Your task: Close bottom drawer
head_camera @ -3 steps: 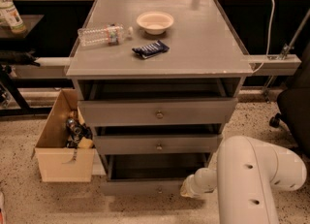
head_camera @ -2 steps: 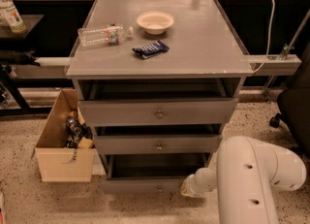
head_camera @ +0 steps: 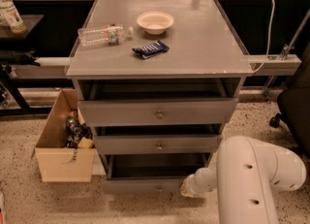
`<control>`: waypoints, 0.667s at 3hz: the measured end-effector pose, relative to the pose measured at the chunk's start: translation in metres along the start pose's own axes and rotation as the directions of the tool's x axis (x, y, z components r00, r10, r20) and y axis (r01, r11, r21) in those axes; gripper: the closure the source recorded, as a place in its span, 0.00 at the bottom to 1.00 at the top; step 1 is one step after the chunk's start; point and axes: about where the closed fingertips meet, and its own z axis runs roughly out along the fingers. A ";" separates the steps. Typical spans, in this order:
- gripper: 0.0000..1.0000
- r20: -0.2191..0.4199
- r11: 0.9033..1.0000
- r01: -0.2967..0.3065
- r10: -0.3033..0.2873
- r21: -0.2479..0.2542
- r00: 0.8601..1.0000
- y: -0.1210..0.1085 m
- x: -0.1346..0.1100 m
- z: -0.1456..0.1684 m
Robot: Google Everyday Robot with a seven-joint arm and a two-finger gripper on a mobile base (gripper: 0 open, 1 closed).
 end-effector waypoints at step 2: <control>0.00 0.000 1.000 0.000 0.000 0.000 1.000 0.000 0.000 0.000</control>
Offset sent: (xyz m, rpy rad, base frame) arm 0.0000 0.0000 0.0000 0.0000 0.0000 0.0000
